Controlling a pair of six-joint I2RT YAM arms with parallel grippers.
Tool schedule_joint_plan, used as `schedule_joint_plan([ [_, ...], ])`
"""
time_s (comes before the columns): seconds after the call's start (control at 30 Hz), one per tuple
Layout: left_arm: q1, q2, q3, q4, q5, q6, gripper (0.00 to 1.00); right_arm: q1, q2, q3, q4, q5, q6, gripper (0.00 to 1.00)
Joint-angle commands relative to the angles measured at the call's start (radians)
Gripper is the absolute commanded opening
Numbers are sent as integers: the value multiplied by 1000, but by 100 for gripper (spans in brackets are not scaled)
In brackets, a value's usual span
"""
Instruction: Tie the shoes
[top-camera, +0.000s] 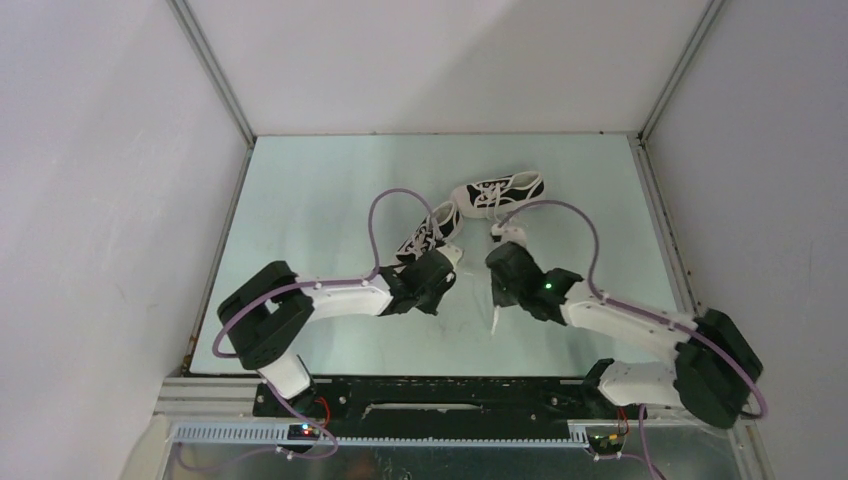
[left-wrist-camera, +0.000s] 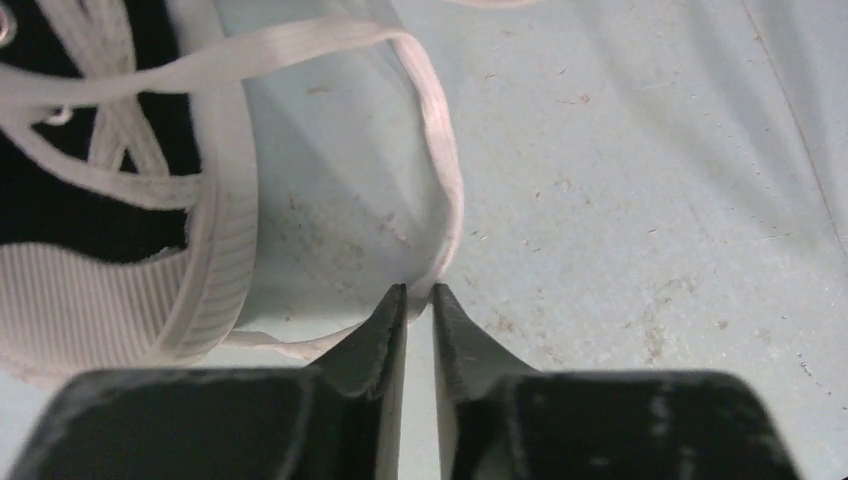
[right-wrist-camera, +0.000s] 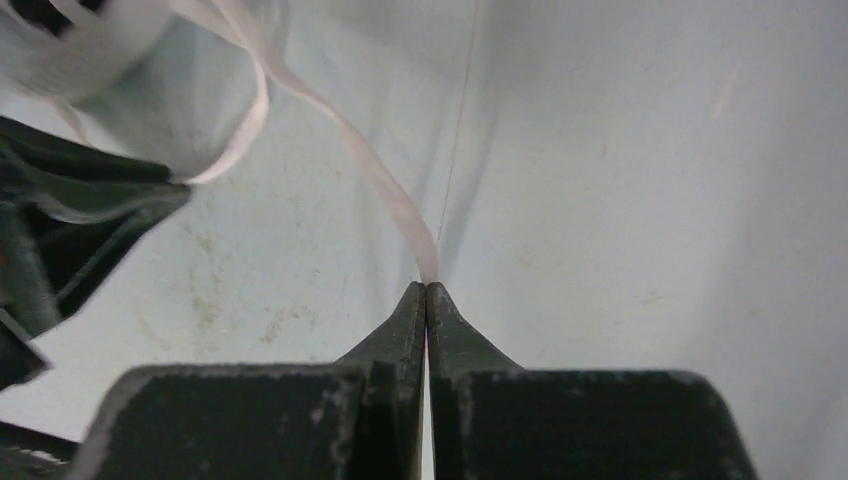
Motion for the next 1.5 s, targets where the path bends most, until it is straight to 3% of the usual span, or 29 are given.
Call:
schedule_joint_plan([
  [0.0,-14,75,51,-127,-39,14,11,-117,-129,-11,-14,-78,-80,0],
  [0.07,-14,65,64,-146,-20,5,1,-171,-165,-20,-13,-130,-109,0],
  [0.27,-14,-150,65,-107,164,-47,0,-347,-224,-24,6,-270,-181,0],
  [0.4,-14,-268,138,-122,306,-72,0,-559,-238,-23,41,-514,-185,0],
  [0.5,-13,-321,260,-207,313,-66,0,-680,-206,-24,89,-653,-159,0],
  [0.63,14,-351,411,-335,273,-50,0,-693,-145,-6,110,-743,-149,0],
  [0.9,67,-325,612,-365,334,-107,0,-692,-140,29,116,-728,-140,0],
  [1.23,77,-188,937,-482,321,-106,0,-676,-112,319,17,-746,-152,0],
  [1.47,90,-217,930,-503,278,-130,0,-597,-28,501,-66,-737,-175,0],
])
